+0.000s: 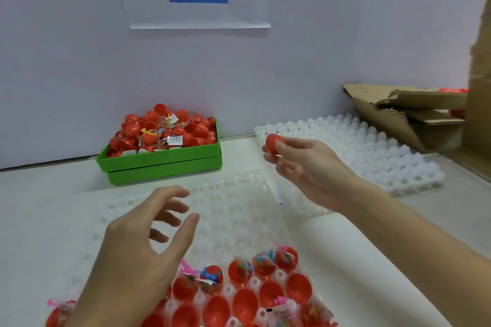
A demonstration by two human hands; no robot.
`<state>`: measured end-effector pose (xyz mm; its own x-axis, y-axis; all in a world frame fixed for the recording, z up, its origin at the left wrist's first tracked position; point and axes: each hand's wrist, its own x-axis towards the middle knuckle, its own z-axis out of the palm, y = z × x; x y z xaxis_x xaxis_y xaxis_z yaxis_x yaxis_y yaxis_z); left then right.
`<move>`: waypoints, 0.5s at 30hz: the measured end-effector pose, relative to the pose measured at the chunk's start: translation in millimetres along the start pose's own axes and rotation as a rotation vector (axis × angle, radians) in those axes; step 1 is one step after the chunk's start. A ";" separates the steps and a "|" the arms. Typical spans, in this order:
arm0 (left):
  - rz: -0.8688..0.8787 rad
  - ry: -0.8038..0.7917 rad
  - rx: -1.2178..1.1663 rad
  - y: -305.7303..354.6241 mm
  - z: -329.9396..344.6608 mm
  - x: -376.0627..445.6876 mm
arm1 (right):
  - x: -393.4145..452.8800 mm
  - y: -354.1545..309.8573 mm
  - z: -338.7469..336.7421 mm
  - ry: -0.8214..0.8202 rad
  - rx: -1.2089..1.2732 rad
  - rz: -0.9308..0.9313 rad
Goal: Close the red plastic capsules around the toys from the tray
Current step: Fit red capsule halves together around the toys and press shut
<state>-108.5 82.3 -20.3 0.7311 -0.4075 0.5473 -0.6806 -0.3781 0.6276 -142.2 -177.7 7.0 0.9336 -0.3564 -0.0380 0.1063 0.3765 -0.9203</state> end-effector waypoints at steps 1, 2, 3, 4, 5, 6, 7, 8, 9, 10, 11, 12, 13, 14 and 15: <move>0.004 0.011 -0.005 -2.3 1.0 0.1 | 10.8 -5.4 -3.4 0.020 0.017 -0.010; 0.010 0.024 -0.011 -3.9 2.4 0.1 | 22.9 -12.2 -7.6 0.054 0.038 -0.020; 0.016 0.035 -0.017 -5.2 4.1 -0.1 | 36.4 -20.8 -12.8 0.103 0.058 -0.033; 0.023 0.047 -0.016 -6.3 5.7 -0.4 | 50.4 -31.5 -18.4 0.165 0.068 -0.052; 0.036 0.063 -0.010 -7.4 6.9 -0.3 | 65.7 -44.2 -25.5 0.240 0.077 -0.076; 0.052 0.079 0.001 -8.0 7.7 0.1 | 80.2 -58.6 -33.7 0.318 0.100 -0.102; 0.066 0.093 0.005 -8.3 7.8 1.0 | 93.6 -74.0 -42.5 0.392 0.144 -0.126; 0.076 0.103 -0.002 -9.0 7.7 2.1 | 104.3 -89.7 -53.3 0.465 0.197 -0.155; 0.082 0.111 -0.020 -9.8 7.5 3.4 | 112.7 -104.4 -65.1 0.536 0.253 -0.187; 0.083 0.114 -0.041 -10.7 7.1 4.6 | 118.5 -116.8 -77.5 0.589 0.316 -0.217; 0.079 0.113 -0.056 -11.8 6.8 5.7 | 122.4 -125.3 -90.4 0.617 0.385 -0.225; 0.077 0.110 -0.063 -13.4 6.5 5.8 | 123.2 -129.0 -101.3 0.621 0.443 -0.212; 0.078 0.107 -0.062 -14.8 6.0 7.0 | 123.9 -129.4 -109.8 0.603 0.457 -0.187; 0.076 0.106 -0.057 -15.4 5.6 7.2 | 123.0 -125.0 -113.8 0.582 0.412 -0.153; 0.076 0.103 -0.045 -15.4 5.2 8.1 | 121.9 -117.4 -114.1 0.568 0.318 -0.118</move>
<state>-92.3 80.5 -28.4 0.6805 -0.3449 0.6465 -0.7327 -0.3105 0.6056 -79.9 -362.9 66.0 0.5929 -0.7736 -0.2237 0.3737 0.5104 -0.7745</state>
